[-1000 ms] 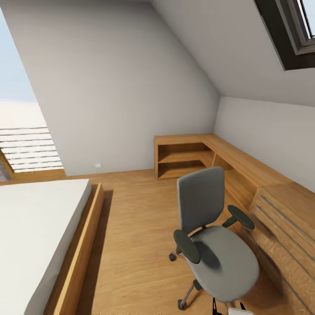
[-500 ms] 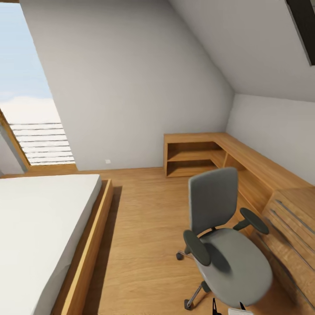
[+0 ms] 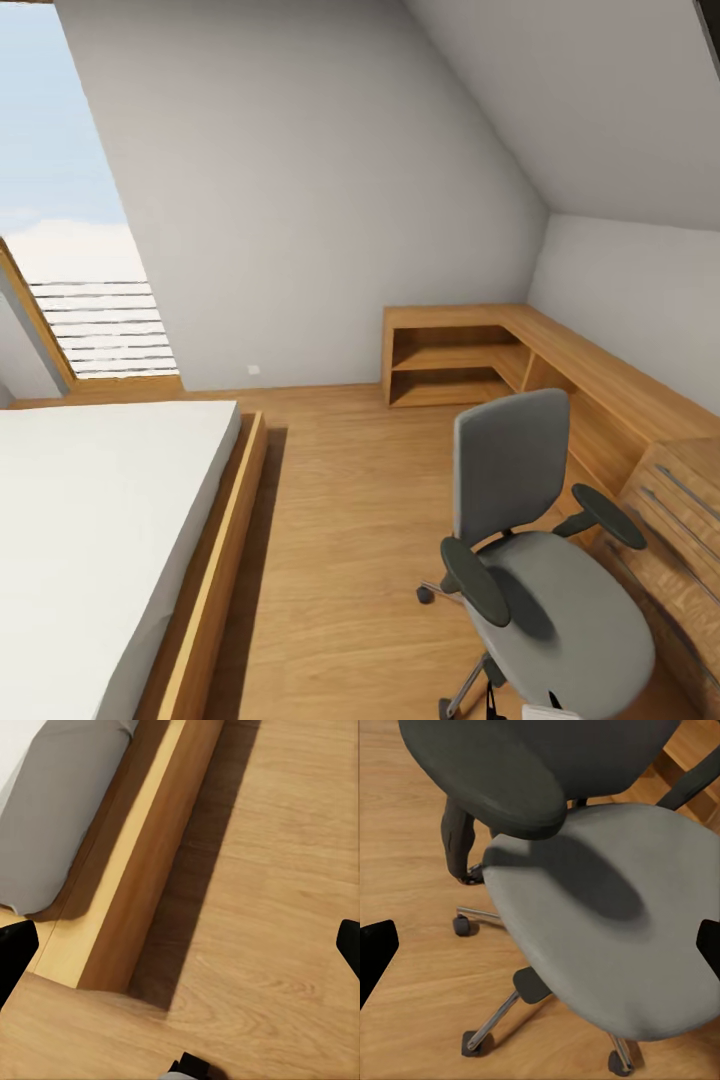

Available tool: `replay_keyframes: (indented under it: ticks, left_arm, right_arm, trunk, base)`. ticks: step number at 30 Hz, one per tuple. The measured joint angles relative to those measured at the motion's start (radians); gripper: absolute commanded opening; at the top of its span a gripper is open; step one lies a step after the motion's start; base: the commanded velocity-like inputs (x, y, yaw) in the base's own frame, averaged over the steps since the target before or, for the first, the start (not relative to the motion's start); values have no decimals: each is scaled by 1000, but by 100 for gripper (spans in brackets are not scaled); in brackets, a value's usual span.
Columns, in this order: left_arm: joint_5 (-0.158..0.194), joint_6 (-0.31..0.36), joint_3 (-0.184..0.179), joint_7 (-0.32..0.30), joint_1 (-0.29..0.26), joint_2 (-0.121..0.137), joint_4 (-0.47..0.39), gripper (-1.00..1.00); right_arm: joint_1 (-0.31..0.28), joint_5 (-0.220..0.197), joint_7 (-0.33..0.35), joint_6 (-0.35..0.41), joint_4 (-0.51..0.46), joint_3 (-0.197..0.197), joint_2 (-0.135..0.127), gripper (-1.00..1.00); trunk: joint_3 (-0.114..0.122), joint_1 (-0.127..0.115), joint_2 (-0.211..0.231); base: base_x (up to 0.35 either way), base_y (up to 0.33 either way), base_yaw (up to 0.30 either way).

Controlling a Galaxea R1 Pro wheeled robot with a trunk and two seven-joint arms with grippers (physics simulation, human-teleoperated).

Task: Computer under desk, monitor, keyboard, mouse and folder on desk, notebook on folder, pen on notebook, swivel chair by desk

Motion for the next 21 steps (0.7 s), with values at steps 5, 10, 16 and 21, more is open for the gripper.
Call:
replay_keyframes:
  ticks: [5, 10, 16, 21]
  left_arm:
    - [1, 1, -1, 0, 0, 0, 0, 100]
    - [3, 0, -1, 0, 0, 0, 0, 100]
    - [3, 2, -1, 0, 0, 0, 0, 100]
    - [3, 4, -2, 0, 0, 0, 0, 100]
  right_arm:
    - [0, 0, 0, 0, 0, -1, -1, 100]
    - [0, 0, 0, 0, 1, 0, 0, 100]
    - [0, 0, 0, 0, 0, 0, 0, 100]
    - [0, 0, 1, 1, 1, 0, 0, 100]
  trunk:
    - [0, 0, 0]
    - [0, 0, 0]
    - [0, 0, 0]
    - [0, 0, 0]
  base:
    - [1, 2, 0]
    - [0, 0, 0]
    - [0, 36, 0]
    - [0, 100, 0]
